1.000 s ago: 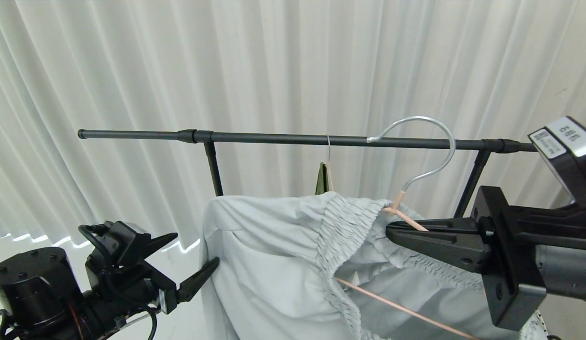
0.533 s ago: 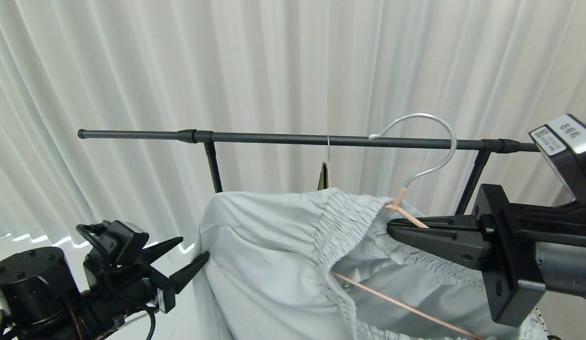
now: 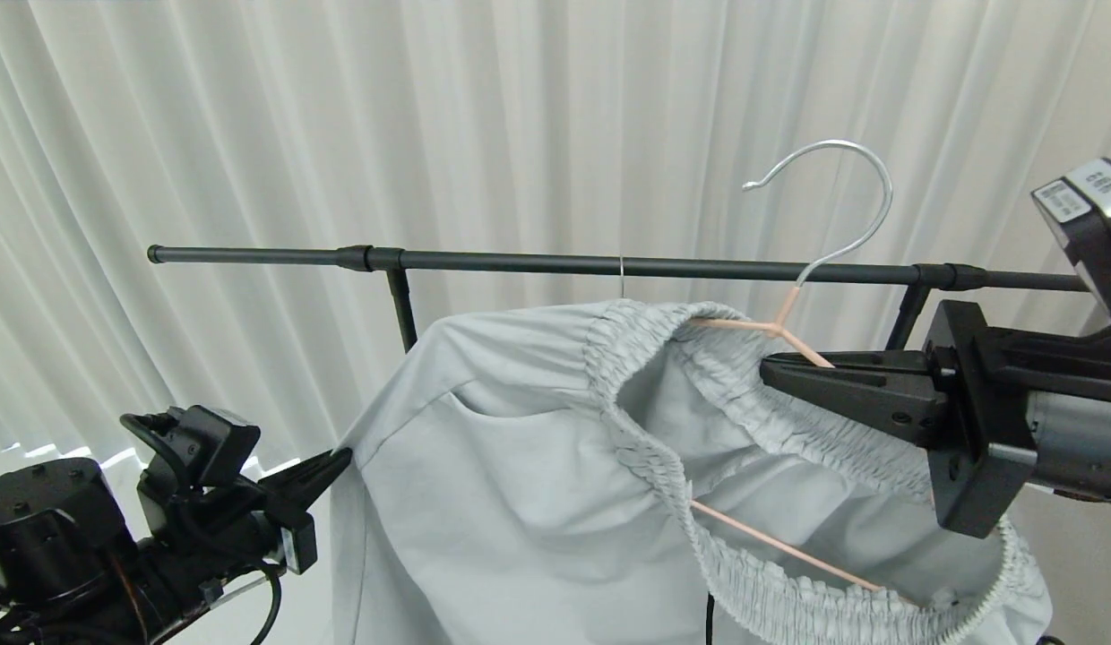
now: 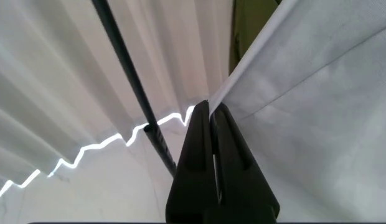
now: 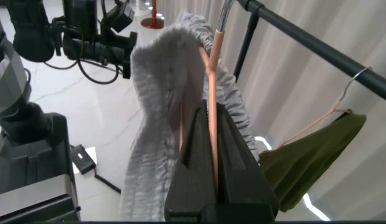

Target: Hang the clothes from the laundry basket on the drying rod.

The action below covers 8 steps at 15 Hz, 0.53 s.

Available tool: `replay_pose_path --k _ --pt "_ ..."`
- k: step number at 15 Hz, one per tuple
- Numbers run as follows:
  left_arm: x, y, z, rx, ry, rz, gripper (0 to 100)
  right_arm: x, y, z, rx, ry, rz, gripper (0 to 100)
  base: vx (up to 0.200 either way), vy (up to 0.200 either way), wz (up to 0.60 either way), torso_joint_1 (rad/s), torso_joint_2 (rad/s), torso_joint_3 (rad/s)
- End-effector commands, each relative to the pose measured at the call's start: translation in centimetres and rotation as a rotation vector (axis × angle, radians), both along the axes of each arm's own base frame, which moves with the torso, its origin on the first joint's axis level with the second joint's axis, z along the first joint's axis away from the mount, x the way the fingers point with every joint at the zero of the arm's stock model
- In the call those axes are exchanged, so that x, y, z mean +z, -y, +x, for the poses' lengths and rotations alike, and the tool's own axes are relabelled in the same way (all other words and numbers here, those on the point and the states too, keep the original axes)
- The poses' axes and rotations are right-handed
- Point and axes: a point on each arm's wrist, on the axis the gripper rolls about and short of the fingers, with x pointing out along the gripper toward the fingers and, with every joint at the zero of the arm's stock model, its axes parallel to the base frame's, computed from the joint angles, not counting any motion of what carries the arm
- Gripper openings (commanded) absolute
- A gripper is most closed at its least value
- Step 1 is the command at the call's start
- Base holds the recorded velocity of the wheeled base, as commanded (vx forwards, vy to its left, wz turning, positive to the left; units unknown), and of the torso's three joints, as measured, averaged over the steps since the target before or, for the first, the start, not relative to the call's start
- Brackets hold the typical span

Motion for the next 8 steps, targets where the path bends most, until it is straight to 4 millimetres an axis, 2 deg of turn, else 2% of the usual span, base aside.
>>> replay_pose_path --k 1,6,8 --pt "0.0 -0.2 0.2 0.009 -0.002 0.0 0 0.1 0.0 0.0 0.001 0.004 0.003 0 0.0 0.0 0.0 0.0 0.0 0.0" --pt "-0.7 -1.9 1.7 0.093 -0.013 0.019 0 1.4 0.1 0.1 -0.007 0.035 0.032 0 0.0 0.0 0.0 0.0 0.0 0.0" --pt "-0.8 -2.0 1.8 0.095 -0.02 0.017 0 1.6 0.1 0.1 -0.008 0.042 0.038 0 0.0 0.0 0.0 0.0 0.0 0.0"
